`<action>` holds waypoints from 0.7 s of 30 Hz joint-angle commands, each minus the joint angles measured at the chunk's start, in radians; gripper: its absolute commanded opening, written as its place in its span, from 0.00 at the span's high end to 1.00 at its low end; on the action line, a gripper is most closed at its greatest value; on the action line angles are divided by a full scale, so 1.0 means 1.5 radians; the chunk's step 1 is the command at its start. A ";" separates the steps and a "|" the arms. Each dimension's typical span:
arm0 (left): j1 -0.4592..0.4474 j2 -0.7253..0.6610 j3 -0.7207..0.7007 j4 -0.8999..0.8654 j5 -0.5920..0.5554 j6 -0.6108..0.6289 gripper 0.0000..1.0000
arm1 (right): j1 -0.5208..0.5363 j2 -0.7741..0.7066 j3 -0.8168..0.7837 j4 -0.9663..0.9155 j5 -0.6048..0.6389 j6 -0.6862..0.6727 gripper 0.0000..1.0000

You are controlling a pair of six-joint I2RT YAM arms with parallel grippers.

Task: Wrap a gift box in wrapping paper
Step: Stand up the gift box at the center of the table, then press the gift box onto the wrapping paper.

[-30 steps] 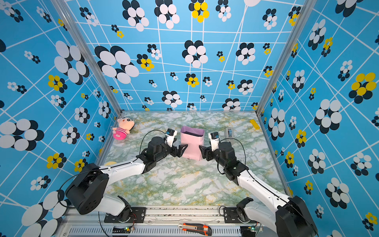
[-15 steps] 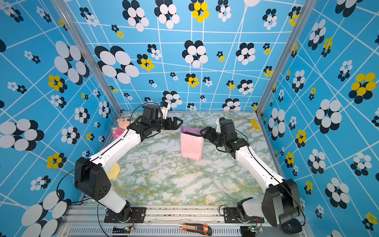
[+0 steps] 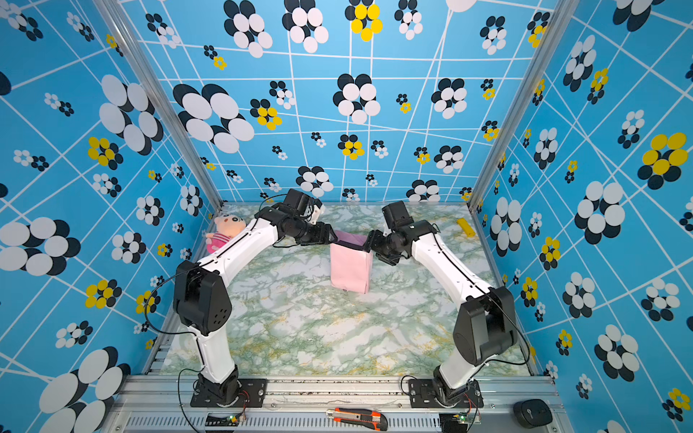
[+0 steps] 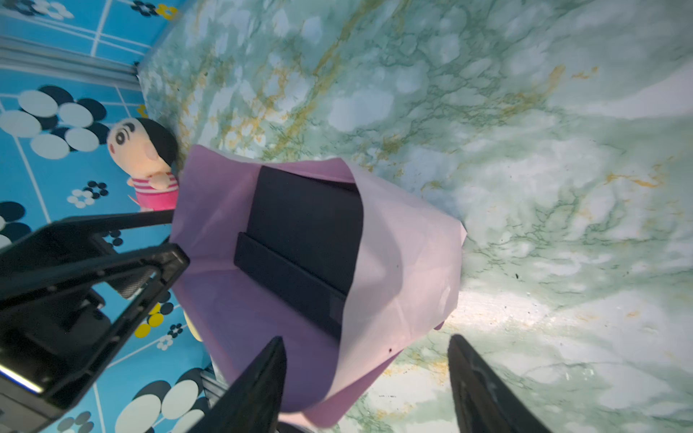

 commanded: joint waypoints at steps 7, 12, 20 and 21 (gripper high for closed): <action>-0.027 0.058 0.076 -0.021 -0.011 0.018 0.40 | 0.011 0.054 0.073 -0.064 0.020 -0.039 0.40; -0.038 0.078 0.102 -0.045 -0.037 0.035 0.54 | 0.011 0.071 0.087 -0.074 0.025 -0.046 0.50; -0.050 0.072 0.107 -0.065 -0.064 0.043 0.79 | 0.019 0.080 0.130 -0.111 0.054 -0.059 0.70; -0.051 0.069 0.106 -0.066 -0.065 0.042 0.81 | 0.020 0.082 0.132 -0.115 0.057 -0.060 0.73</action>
